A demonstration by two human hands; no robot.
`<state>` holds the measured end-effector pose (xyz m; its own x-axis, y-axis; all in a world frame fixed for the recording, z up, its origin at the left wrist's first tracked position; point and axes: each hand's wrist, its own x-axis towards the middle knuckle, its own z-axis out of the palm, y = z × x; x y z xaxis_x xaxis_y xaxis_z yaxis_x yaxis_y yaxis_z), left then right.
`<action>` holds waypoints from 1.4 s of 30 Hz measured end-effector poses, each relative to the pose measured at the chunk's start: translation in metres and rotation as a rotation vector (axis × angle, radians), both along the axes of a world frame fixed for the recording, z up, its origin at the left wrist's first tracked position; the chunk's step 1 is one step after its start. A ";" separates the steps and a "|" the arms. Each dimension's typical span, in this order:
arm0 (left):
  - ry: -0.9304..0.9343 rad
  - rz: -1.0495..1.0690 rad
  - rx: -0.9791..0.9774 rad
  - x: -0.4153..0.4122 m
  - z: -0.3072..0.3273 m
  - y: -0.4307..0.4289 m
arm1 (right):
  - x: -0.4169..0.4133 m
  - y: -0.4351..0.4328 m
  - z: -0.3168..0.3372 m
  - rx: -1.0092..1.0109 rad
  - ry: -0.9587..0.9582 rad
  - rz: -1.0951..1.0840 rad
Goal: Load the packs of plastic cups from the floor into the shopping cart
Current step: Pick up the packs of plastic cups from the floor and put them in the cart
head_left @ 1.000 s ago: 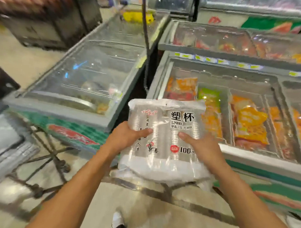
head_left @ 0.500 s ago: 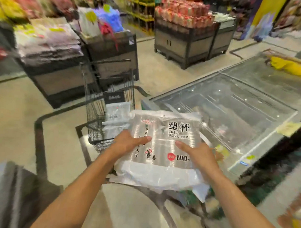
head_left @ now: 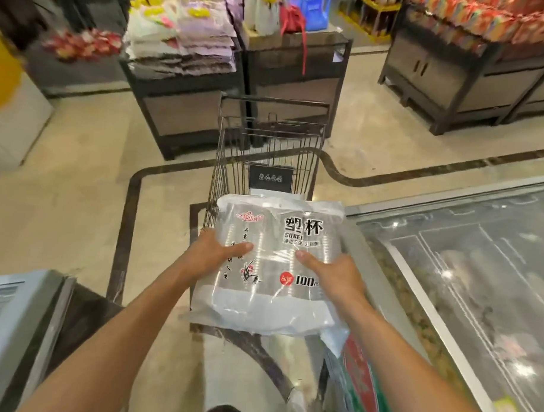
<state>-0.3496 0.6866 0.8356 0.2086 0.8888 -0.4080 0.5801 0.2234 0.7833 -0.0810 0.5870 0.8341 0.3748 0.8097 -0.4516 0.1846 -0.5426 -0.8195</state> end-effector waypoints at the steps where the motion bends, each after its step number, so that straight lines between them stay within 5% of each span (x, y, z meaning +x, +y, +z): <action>1: -0.013 0.001 -0.004 -0.001 -0.007 0.018 | -0.002 0.023 -0.012 -0.002 -0.010 -0.008; 10: 0.038 -0.046 -0.068 -0.026 -0.178 0.181 | -0.045 0.182 -0.170 -0.177 -0.016 -0.077; 21: 0.072 -0.082 -0.278 -0.022 -0.400 0.239 | -0.054 0.230 -0.337 -0.418 -0.139 -0.204; 31: 0.187 -0.030 -0.315 -0.015 -0.470 0.226 | -0.065 0.229 -0.391 -0.501 -0.221 -0.166; 36: 0.280 -0.123 -0.375 -0.027 -0.527 0.232 | -0.073 0.230 -0.366 -0.519 -0.553 0.024; 38: 0.233 -0.133 -0.408 -0.023 -0.508 0.238 | -0.074 0.234 -0.345 -0.492 -0.654 0.071; 42: 0.236 -0.146 -0.333 0.002 -0.377 0.243 | -0.065 0.239 -0.292 -0.409 -0.797 0.139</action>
